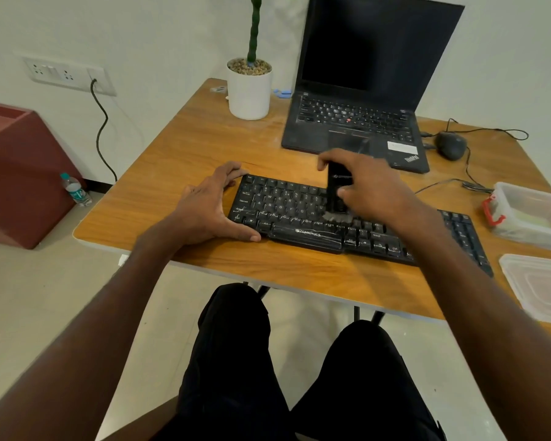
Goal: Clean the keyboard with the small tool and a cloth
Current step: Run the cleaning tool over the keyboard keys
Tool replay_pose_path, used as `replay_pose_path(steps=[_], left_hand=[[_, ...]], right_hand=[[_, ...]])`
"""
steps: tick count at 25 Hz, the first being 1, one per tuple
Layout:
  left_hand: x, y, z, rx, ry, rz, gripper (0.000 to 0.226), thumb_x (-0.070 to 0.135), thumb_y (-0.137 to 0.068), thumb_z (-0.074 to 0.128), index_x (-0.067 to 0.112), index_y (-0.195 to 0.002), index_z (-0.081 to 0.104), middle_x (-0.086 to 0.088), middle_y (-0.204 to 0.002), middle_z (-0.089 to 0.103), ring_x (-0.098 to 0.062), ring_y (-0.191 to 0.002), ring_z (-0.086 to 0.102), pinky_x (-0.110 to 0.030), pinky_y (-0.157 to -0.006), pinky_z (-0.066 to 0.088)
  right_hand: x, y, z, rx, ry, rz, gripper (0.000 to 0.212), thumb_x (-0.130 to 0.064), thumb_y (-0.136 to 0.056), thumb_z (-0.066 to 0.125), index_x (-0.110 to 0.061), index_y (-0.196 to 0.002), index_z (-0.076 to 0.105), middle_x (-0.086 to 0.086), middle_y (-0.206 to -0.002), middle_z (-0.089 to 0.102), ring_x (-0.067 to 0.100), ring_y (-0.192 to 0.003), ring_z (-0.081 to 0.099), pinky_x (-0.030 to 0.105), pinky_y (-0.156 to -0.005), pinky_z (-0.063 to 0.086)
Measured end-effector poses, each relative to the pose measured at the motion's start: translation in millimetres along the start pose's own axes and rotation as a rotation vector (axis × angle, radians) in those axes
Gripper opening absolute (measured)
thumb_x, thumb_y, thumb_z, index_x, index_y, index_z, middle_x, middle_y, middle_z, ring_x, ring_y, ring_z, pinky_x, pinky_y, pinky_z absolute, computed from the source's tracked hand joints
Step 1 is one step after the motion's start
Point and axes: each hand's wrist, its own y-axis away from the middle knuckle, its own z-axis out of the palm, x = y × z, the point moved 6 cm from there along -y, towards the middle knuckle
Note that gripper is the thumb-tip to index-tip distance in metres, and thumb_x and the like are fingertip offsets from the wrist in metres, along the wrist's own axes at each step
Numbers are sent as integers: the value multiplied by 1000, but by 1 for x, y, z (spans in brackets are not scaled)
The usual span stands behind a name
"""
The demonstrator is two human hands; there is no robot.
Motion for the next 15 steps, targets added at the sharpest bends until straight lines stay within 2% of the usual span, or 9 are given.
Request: replay_pose_path(steps=[2,4,6,7,10,12,15], left_hand=[[0,0,0,-1,8,-7,141,84,-42,82,39,-159,17,28,-151,37,-4,-138,35,-48,-119,20],[-1,0,1,-3,14,-15,142,83,-41,84,41,-159,17,29,-154,37,-4,-139,35,-49,-119,20],[-3,-1,1,-1,14,-22,142,83,-41,86,42,-158,17,25,-160,39,-7,-143,37,-50,-121,19],[-3,-2,1,-2,17,-21,141,83,-41,86,42,-158,18,22,-161,40,-9,-145,38,-50,-121,19],[-2,-1,2,-9,30,-17,141,83,-40,86,42,-157,19,22,-161,40,-11,-147,38,-50,-121,19],[-2,-1,1,-9,34,-21,142,83,-40,86,42,-157,18,23,-161,40,-10,-147,38,-51,-122,19],[-1,0,1,-10,45,-17,140,83,-40,87,43,-156,19,23,-161,40,-10,-148,38,-54,-123,20]], right_hand=[[10,0,-9,-8,26,70,52,0,-96,61,-41,-128,55,-3,-119,49,20,-96,59,18,-52,47],[-5,4,-9,39,-146,-11,53,2,-96,61,-40,-128,56,-4,-118,50,17,-92,61,19,-49,52],[-20,11,0,45,-235,-132,53,3,-95,61,-41,-125,56,-3,-118,54,15,-92,63,23,-53,57],[-21,14,3,38,-202,-152,52,3,-94,62,-41,-122,56,-3,-116,55,17,-93,63,25,-57,58],[-7,14,-8,57,67,-39,47,1,-91,62,-38,-115,56,-7,-108,56,20,-96,62,30,-65,52],[-13,15,-15,127,159,-61,46,1,-89,64,-36,-116,59,-8,-106,56,18,-98,58,30,-71,47],[-35,20,1,83,-125,-216,52,3,-88,67,-38,-119,60,-9,-113,58,15,-101,58,21,-68,50]])
